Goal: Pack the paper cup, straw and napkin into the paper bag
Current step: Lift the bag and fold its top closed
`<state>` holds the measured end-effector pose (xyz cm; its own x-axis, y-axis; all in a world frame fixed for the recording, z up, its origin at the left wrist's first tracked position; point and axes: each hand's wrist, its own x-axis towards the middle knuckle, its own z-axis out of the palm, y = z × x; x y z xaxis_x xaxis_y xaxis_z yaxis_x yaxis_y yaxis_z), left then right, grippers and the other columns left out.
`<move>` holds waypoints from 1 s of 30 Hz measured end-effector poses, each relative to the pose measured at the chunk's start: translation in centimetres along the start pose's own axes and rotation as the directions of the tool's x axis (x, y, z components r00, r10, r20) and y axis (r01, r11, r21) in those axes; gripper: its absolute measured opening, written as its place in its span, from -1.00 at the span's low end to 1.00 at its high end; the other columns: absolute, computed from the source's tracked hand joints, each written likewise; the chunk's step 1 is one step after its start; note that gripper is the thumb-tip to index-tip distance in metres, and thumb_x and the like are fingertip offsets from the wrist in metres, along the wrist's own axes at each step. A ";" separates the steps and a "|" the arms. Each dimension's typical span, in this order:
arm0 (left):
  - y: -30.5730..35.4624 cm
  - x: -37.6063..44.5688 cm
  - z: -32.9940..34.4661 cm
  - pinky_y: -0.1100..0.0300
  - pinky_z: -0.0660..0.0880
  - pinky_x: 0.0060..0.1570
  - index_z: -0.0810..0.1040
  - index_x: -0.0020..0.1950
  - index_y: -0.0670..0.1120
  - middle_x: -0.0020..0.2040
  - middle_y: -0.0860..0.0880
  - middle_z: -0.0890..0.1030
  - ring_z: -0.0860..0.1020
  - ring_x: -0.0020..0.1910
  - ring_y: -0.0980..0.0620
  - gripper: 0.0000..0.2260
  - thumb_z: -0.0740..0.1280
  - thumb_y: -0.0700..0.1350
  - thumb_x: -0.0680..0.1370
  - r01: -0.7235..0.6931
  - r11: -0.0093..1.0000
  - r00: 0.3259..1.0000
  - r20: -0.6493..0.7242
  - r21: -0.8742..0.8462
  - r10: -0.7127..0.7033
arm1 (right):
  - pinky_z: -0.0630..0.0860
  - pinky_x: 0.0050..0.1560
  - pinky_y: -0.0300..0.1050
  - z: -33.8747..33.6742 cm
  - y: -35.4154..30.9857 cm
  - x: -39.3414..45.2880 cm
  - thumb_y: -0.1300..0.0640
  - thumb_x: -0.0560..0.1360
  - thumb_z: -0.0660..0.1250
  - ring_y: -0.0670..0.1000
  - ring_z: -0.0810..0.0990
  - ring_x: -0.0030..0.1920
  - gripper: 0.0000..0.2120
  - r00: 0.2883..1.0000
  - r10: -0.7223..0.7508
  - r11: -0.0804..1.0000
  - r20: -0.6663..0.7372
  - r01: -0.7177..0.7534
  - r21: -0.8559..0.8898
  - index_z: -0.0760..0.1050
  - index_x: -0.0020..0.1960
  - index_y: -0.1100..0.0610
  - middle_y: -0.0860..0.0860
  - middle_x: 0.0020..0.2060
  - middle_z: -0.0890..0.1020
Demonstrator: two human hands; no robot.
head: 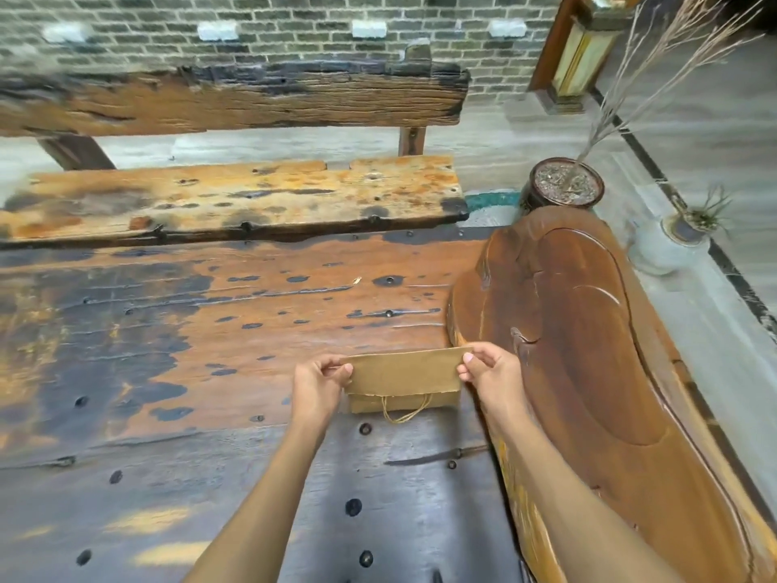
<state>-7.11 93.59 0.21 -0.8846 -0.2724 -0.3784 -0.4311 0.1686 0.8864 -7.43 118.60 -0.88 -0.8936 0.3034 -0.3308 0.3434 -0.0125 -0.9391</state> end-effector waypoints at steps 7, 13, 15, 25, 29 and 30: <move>-0.9 2.9 2.7 0.45 0.44 -0.38 0.61 -0.23 -0.14 -0.36 -0.04 0.61 0.53 -0.40 0.14 -0.81 0.37 -0.39 0.51 0.000 0.998 1.000 -0.024 0.058 0.001 | 0.53 -0.27 -0.20 -0.5 1.5 3.9 0.42 0.55 0.23 -0.01 0.54 -0.33 -0.82 0.999 0.035 0.999 0.035 -0.034 -0.027 0.58 -0.06 0.24 0.14 -0.27 0.59; -2.0 4.6 3.0 0.38 0.47 -0.31 0.61 -0.27 -0.09 -0.34 -0.04 0.63 0.55 -0.33 0.07 -0.78 0.38 -0.36 0.51 0.041 0.996 0.999 -0.038 0.085 -0.038 | 0.54 -0.34 -0.34 0.3 2.6 5.1 0.46 0.54 0.22 -0.05 0.56 -0.38 -0.84 0.998 0.063 0.996 0.032 -0.061 -0.058 0.55 0.04 0.42 0.21 -0.21 0.59; -2.3 4.7 3.1 0.27 0.48 -0.24 0.62 -0.25 -0.12 -0.32 -0.07 0.63 0.54 -0.32 0.06 -0.80 0.38 -0.36 0.51 0.046 0.995 0.999 -0.028 0.086 -0.043 | 0.55 -0.31 -0.35 0.3 2.9 5.1 0.47 0.54 0.21 0.02 0.55 -0.33 -0.83 0.997 0.059 0.996 0.042 -0.056 -0.069 0.54 0.07 0.46 0.23 -0.18 0.59; -2.2 4.7 3.2 0.23 0.53 -0.23 0.63 -0.15 -0.18 -0.32 -0.06 0.64 0.57 -0.36 0.08 -0.89 0.38 -0.35 0.52 0.066 0.996 0.998 -0.019 0.065 -0.065 | 0.58 -0.22 -0.35 0.4 2.2 5.5 0.42 0.57 0.21 0.03 0.57 -0.25 -0.79 0.998 0.042 0.995 0.056 -0.036 -0.091 0.55 0.15 0.38 0.23 -0.14 0.61; -1.9 4.6 3.3 0.22 0.55 -0.22 0.64 0.03 -0.21 -0.28 -0.12 0.63 0.56 -0.33 0.04 -0.86 0.38 -0.37 0.52 0.090 0.995 0.996 -0.017 0.035 -0.089 | 0.59 -0.24 -0.24 0.2 2.3 5.3 0.42 0.55 0.22 -0.04 0.56 -0.33 -0.75 0.995 0.062 0.994 0.073 -0.055 -0.093 0.57 0.17 0.31 0.20 -0.22 0.58; -1.8 4.6 3.3 0.25 0.55 -0.26 0.63 0.07 -0.18 -0.29 -0.13 0.62 0.56 -0.34 0.05 -0.83 0.38 -0.36 0.52 0.090 0.995 0.996 -0.013 0.041 -0.089 | 0.60 -0.21 -0.20 0.1 2.2 5.2 0.42 0.54 0.23 -0.05 0.57 -0.33 -0.72 0.995 0.065 0.993 0.075 -0.057 -0.107 0.58 0.17 0.25 0.17 -0.23 0.59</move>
<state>-10.97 95.14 -4.00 -0.8403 -0.2988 -0.4524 -0.5156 0.1822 0.8373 -11.30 120.06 -4.70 -0.8884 0.2295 -0.3975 0.4229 0.0724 -0.9033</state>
